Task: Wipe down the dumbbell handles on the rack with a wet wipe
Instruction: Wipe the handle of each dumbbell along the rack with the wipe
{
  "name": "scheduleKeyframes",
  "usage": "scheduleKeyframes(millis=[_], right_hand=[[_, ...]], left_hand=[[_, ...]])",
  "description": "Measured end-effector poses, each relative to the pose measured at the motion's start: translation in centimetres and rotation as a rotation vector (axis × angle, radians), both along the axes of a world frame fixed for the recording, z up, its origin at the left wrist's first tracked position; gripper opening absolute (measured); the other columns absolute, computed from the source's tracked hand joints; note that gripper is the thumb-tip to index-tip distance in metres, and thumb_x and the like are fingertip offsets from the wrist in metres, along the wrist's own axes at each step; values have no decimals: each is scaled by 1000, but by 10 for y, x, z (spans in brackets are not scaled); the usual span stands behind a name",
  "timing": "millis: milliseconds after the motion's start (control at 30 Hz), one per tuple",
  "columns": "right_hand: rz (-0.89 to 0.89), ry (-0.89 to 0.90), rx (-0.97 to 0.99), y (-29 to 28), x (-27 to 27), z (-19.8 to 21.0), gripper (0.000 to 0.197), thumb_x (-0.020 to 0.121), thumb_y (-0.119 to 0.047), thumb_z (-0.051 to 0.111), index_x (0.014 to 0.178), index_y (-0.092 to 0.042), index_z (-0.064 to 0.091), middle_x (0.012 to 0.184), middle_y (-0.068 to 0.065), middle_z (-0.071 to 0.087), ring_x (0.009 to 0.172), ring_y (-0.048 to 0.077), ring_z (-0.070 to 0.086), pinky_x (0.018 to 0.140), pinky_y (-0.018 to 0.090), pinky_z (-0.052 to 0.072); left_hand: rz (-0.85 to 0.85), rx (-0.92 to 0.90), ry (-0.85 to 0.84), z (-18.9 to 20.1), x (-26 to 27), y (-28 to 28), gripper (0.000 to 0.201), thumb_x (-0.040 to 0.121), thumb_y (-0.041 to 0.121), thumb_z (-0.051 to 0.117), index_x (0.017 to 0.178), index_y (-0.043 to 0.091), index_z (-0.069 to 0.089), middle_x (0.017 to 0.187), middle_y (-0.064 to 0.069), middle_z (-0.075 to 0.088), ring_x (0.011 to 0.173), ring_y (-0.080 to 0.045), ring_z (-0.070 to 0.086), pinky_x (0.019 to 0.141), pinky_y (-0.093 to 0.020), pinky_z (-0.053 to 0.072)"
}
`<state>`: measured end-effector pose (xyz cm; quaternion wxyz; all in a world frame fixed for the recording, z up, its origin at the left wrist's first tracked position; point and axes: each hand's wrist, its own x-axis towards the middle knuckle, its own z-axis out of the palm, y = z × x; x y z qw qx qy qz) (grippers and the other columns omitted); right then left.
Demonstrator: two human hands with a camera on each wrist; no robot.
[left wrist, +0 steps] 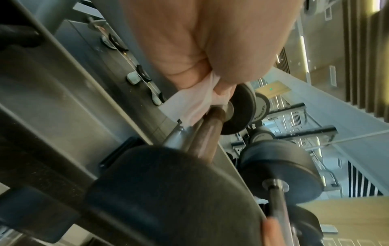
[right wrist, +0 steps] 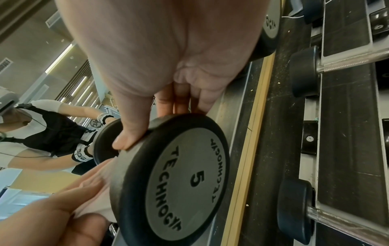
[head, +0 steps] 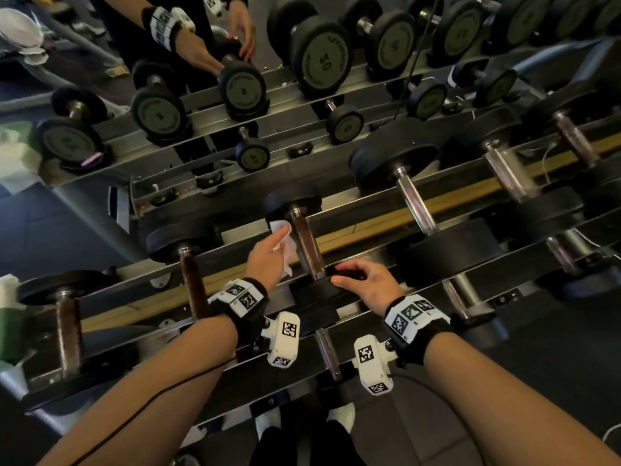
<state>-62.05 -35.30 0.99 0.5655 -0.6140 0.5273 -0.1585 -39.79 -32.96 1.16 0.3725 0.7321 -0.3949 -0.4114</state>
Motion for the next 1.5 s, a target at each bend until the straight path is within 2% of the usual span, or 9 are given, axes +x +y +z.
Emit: scheduleKeyframes(millis=[300,400,567,700,800,967,1133,1267,1500], right_hand=[[-41,-10,5,3,1,0,35,82,-29,77,115,-23,69,111,-3,67,107,12,62,100,34,48],[-38,-8,1,2,1,0,36,82,-30,78,116,-23,69,113,-1,68,109,14,61,102,37,48],[-23,-4,-5,3,0,0,35,83,-31,76,117,-23,68,113,-2,67,109,13,61,101,37,47],[-49,-19,-12,7,0,-2,34,84,-31,75,117,-24,68,111,-3,66,109,14,60,90,25,48],[-70,-26,-33,12,2,-5,36,86,-30,73,120,-23,66,113,-4,63,111,13,57,87,21,45],[-103,-29,-32,16,3,-9,40,87,-31,71,126,-25,64,124,1,62,119,16,55,105,36,45],[-114,-47,-23,19,3,-9,44,88,-31,70,130,-26,61,127,-2,62,121,14,55,107,35,44],[-117,-49,-19,20,4,-6,44,89,-30,69,132,-25,60,129,-1,61,122,14,54,106,33,43],[-148,-80,5,23,6,-3,44,90,-27,69,133,-24,59,132,2,59,123,17,54,109,39,43]], left_hand=[[-319,54,-296,-3,-5,4,44,107,23,41,149,34,43,119,6,56,108,-15,59,87,-24,42],[-147,109,228,-5,-14,18,38,102,49,47,123,23,66,110,6,71,102,-10,68,89,-24,49],[82,92,845,0,0,12,30,100,29,56,102,1,66,96,-10,64,85,-17,65,90,-29,50],[48,101,436,-2,-9,4,26,104,21,51,127,15,63,110,9,64,99,-6,61,100,-32,48],[-81,93,409,1,-16,15,34,103,43,48,114,20,70,96,5,77,94,-6,71,80,-17,54],[-391,83,-154,-8,-8,28,35,105,21,48,137,21,59,137,-8,62,129,-25,56,106,-27,38],[-502,208,119,-4,6,42,31,105,26,48,132,29,62,135,3,61,122,-11,59,105,-28,44],[-193,121,436,0,7,38,24,103,31,51,103,23,74,87,7,72,77,1,70,64,-9,51],[-187,198,529,-6,-14,37,47,94,51,61,120,12,68,113,-5,74,111,-21,69,94,-34,53]])
